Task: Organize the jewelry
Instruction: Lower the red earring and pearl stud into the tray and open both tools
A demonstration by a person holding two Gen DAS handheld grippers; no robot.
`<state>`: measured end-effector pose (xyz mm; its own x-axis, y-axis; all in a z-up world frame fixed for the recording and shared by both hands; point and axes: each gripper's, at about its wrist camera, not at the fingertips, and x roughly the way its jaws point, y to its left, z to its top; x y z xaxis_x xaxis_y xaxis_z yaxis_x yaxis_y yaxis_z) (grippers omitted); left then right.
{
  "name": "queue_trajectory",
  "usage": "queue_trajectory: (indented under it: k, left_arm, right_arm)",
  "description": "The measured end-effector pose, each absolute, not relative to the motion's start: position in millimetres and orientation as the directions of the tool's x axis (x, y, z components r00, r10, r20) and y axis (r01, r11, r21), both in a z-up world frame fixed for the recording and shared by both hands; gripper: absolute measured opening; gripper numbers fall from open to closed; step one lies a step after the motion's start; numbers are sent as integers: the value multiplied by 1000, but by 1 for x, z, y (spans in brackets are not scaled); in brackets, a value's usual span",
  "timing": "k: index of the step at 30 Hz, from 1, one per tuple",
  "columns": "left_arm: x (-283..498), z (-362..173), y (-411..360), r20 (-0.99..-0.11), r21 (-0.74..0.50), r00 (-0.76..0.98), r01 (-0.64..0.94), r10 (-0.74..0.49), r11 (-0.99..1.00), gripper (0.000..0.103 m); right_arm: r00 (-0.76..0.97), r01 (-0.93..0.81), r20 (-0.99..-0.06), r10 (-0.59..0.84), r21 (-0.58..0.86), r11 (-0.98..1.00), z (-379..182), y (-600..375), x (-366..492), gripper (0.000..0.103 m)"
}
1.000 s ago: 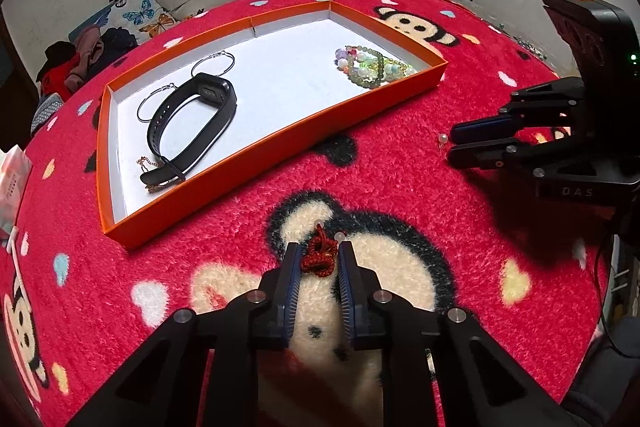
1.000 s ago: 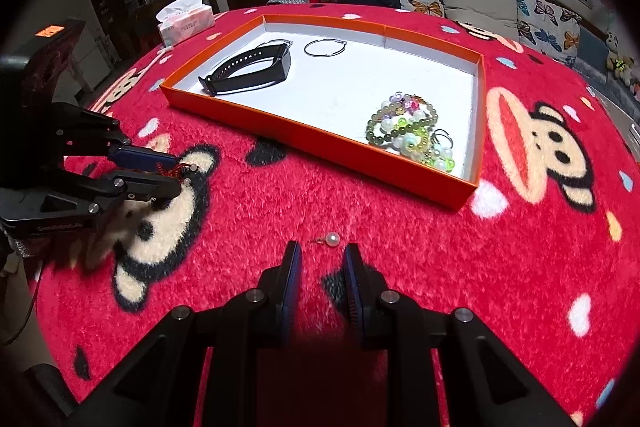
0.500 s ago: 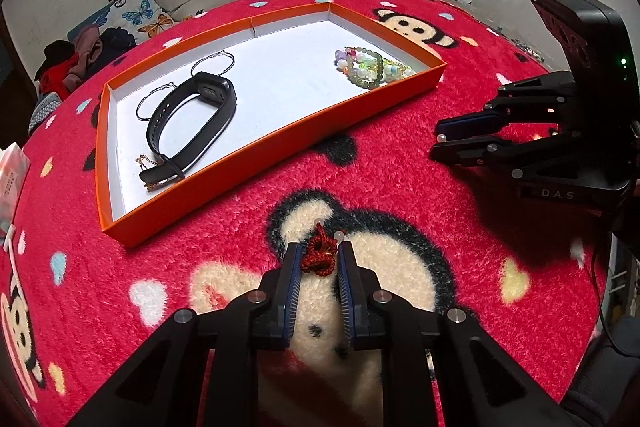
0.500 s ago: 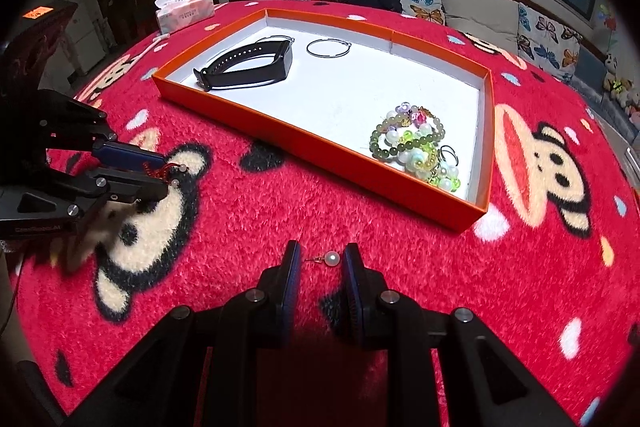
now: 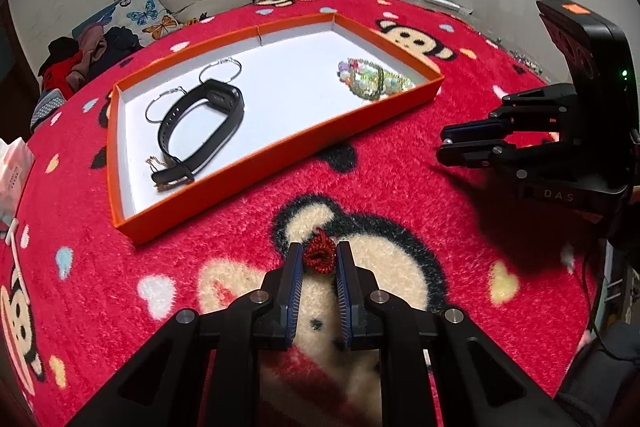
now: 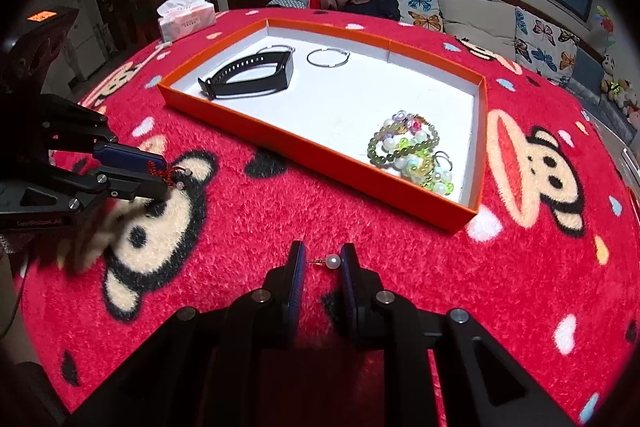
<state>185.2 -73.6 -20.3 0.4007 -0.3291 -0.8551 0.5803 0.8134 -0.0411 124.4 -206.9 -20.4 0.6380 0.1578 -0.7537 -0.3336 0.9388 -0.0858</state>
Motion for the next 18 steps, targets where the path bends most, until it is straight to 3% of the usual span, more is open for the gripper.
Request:
queue_trajectory:
  k: [18]
  left_arm:
    - [238, 31, -78, -796, -22, 502, 533, -338, 846, 17]
  right_arm:
    - [717, -283, -674, 180, -45, 958, 21, -231, 147, 21]
